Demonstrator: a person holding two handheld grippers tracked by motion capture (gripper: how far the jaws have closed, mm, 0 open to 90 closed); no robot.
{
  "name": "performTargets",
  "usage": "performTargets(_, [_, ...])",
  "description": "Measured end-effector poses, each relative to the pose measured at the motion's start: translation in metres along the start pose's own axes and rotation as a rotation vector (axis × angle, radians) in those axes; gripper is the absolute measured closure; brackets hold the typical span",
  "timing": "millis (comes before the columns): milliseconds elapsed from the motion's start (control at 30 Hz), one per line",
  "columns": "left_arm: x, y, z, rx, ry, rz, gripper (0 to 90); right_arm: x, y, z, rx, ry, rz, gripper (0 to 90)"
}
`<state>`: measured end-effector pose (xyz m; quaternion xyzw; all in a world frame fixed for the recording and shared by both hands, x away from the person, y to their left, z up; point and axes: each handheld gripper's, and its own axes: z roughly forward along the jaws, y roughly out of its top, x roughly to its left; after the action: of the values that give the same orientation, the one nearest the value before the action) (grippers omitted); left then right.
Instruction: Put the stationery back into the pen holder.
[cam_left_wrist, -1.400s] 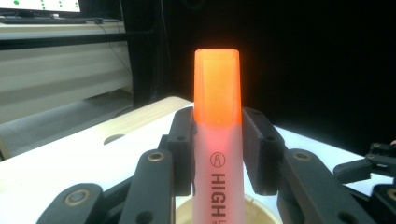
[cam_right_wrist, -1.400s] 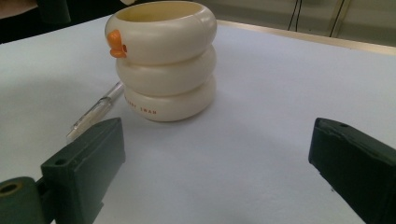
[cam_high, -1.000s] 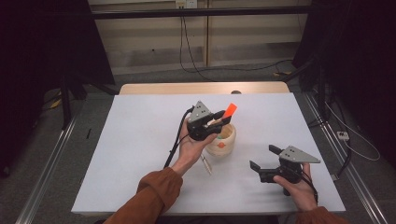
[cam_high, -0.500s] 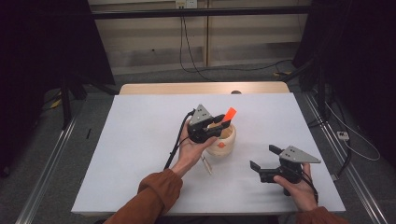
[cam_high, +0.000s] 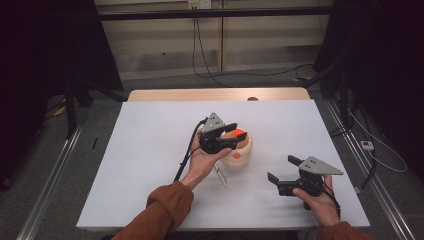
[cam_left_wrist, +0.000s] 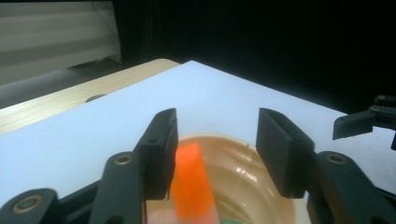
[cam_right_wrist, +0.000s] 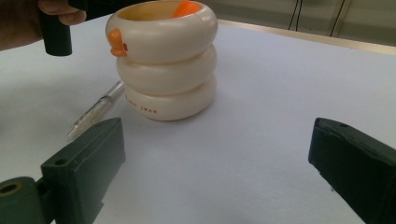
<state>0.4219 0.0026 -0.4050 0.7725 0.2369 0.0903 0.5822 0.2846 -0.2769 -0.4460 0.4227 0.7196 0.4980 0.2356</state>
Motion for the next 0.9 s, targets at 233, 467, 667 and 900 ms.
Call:
performTargets(233, [0.005,0.006,-0.011,-0.001,0.001,-0.045,31.5,0.000,0.000,0.000,0.000,-0.001,-0.001,3.5])
performTargets(467, [0.009,0.009,-0.023,0.064,0.041,-0.052,14.9,0.000,0.000,0.000,0.000,-0.002,-0.001,3.5])
performTargets(667, [0.008,0.013,-0.034,0.099,0.041,-0.005,5.5,0.000,0.001,0.000,-0.001,-0.003,-0.005,3.5])
performTargets(900, [0.010,0.003,-0.048,0.119,0.055,-0.008,4.6,0.000,0.001,0.000,-0.004,-0.004,-0.003,3.5])
